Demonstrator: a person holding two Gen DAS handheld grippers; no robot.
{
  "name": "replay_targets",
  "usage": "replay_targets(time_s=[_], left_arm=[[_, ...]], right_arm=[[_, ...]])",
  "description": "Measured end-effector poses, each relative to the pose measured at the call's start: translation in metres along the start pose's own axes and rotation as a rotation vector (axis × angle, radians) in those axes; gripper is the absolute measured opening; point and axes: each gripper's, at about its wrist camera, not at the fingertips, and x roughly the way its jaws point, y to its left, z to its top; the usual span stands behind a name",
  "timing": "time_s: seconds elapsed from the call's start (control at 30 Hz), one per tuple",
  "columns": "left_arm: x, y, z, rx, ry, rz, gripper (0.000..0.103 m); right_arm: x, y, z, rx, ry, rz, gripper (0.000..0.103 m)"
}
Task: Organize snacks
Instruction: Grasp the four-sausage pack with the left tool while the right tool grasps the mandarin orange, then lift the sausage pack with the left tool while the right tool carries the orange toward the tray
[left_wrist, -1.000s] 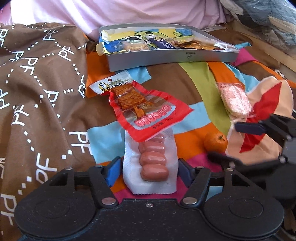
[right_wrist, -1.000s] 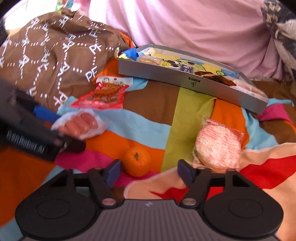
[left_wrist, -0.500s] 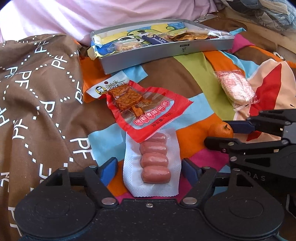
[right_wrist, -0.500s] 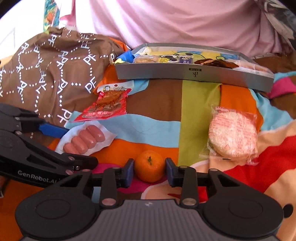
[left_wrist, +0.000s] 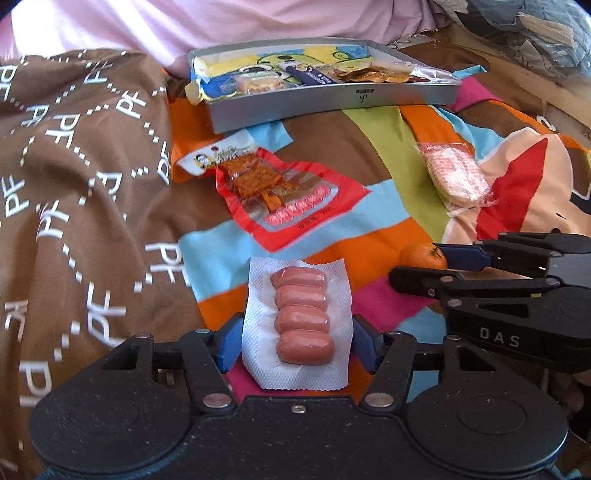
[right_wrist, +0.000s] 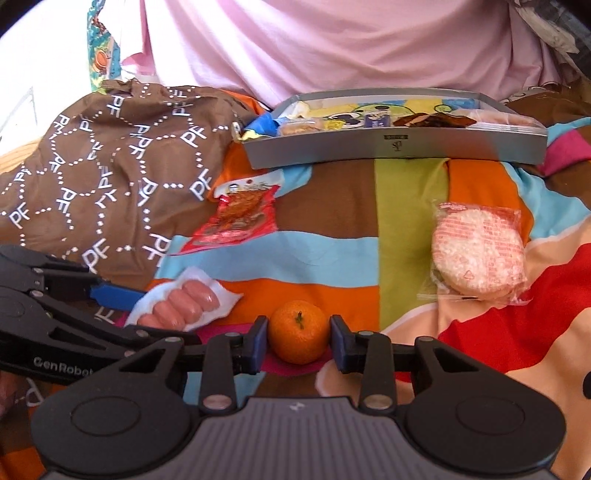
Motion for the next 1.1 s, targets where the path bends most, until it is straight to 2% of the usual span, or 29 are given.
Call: replay_targets(time_s=[0.23,0.37,0.47,0.53,0.67,1.1], left_arm=[[-0.009,-0.003,-0.006,0.013,0.029,-0.022,0.064],[-0.004,-0.004,-0.004,0.018,0.036,-0.032,0.074],[0.001,-0.006,-0.002,0.036,0.034,-0.031,0.075],[0.002,-0.006,-0.002,0.037,0.031,-0.028,0.074],[0.001,-0.005,-0.002,0.035,0.02,-0.027,0.064],[-0.007,-0.003,-0.003,0.017,0.007,-0.036,0.061]], right_arm=[[0.002,-0.001,-0.001,0.016,0.013,0.011,0.039],[0.002,0.0,-0.002,0.017,0.013,0.01,0.039],[0.003,-0.001,-0.003,0.026,0.013,0.005,0.039],[0.002,-0.001,-0.003,0.028,0.011,0.006,0.039],[0.002,0.0,-0.003,0.023,0.01,0.002,0.039],[-0.001,0.0,-0.004,0.032,-0.006,-0.013,0.039]])
